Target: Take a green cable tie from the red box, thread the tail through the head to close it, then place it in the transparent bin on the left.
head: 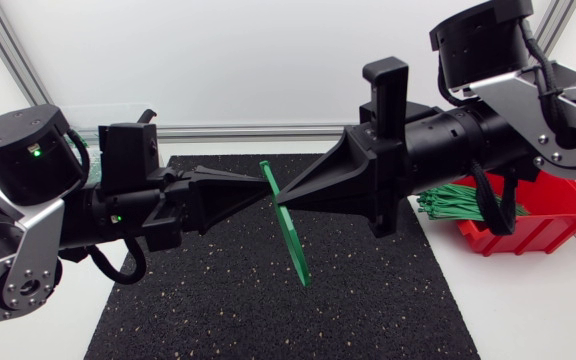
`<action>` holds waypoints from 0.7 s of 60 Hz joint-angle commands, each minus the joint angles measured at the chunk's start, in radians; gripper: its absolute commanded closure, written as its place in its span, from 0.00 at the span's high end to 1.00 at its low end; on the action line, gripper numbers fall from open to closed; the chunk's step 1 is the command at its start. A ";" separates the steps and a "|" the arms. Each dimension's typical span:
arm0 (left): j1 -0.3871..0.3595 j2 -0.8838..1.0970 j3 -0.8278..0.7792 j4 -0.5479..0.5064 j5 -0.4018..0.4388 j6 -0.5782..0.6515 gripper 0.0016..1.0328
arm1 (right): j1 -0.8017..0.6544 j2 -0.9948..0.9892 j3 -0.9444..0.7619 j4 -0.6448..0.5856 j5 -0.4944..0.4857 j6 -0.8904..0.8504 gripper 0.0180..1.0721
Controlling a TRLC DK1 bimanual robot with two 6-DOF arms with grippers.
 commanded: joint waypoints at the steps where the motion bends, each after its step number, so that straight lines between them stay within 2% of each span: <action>1: -0.010 -0.022 -0.026 0.015 0.005 -0.021 0.04 | 0.000 0.013 -0.019 0.011 -0.003 0.023 0.05; 34: -0.040 -0.043 -0.054 0.015 0.002 -0.001 0.04 | -0.008 0.024 -0.013 0.016 -0.005 0.023 0.05; 42: -0.055 -0.054 -0.057 0.015 -0.041 0.033 0.04 | -0.009 0.035 -0.011 0.010 -0.005 0.026 0.05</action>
